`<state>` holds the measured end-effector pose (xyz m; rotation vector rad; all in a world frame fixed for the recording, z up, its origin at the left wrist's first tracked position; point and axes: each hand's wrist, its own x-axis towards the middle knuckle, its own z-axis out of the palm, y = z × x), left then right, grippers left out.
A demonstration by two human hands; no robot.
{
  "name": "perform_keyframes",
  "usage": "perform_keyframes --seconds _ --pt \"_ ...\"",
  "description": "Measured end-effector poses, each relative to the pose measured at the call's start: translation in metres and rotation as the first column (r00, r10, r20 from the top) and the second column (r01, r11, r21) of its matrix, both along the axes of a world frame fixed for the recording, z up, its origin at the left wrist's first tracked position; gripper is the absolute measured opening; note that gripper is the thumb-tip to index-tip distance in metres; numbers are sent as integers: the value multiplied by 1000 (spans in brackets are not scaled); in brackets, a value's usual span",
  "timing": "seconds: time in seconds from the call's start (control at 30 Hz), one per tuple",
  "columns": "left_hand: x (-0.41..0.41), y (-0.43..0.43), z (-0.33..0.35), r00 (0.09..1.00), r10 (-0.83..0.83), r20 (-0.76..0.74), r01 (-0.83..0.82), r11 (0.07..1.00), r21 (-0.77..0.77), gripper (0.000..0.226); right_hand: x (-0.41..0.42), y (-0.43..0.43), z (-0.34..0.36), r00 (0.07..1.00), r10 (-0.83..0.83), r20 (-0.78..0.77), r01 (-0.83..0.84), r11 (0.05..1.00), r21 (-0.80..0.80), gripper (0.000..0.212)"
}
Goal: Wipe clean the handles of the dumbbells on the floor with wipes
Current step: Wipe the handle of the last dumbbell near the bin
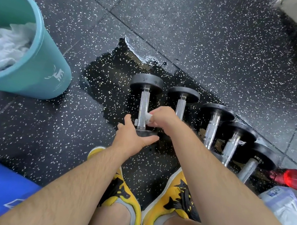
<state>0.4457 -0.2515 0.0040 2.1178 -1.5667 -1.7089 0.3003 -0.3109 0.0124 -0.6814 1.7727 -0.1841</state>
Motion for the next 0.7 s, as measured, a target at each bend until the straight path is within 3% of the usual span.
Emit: perform_keyframes --seconds 0.13,0.3,0.43,0.5,0.57,0.7 --pt "1 0 -3 1000 5 15 -6 1000 6 125 11 15 8 995 21 -95 -25 999 -41 16" --pt "2 0 0 1000 5 -22 -5 1000 6 112 24 22 14 972 63 -226 -106 977 -183 21" --pt "0 -1 2 1000 2 -13 -2 1000 22 127 27 27 15 922 279 -270 -333 925 -183 11" --pt "-1 -1 4 1000 8 -14 -7 1000 23 129 30 18 21 861 419 -288 -475 866 -159 6" --pt "1 -2 4 1000 5 -18 -4 1000 21 129 39 9 26 736 599 -316 -651 754 -87 20" --pt "3 -2 3 1000 -16 -15 16 999 39 132 44 3 32 608 720 -334 -762 647 6 29"
